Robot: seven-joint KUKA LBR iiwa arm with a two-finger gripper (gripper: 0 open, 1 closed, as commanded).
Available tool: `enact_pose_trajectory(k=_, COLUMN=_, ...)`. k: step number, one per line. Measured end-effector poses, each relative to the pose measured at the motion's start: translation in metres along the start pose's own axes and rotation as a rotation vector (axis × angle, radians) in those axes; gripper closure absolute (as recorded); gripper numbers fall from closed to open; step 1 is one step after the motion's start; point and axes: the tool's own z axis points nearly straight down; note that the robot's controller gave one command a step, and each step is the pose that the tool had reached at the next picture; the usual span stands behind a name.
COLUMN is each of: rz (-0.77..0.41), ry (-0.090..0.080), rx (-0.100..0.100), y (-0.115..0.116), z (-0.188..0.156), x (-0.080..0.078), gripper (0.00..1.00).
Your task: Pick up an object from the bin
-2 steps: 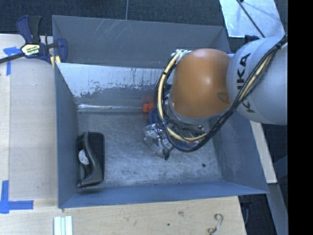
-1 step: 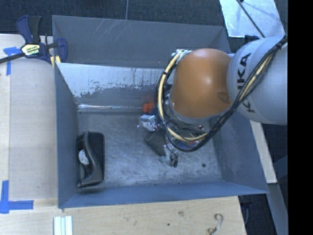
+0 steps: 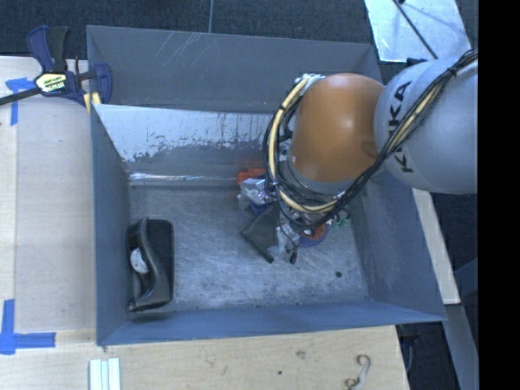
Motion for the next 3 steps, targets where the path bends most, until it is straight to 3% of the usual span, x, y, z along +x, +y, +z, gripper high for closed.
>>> enact_pose_trajectory(k=1, rz=-0.061, ry=0.006, rx=-0.003, y=-0.019, z=0.087, x=-0.013, gripper=0.00)
enact_pose_trajectory(k=2, rz=-0.061, ry=-0.001, rx=-0.001, y=-0.019, z=0.082, x=-0.015, gripper=1.00)
enact_pose_trajectory(k=3, rz=-0.977, ry=-0.003, rx=0.000, y=0.008, z=-0.020, x=-0.024, gripper=1.00)
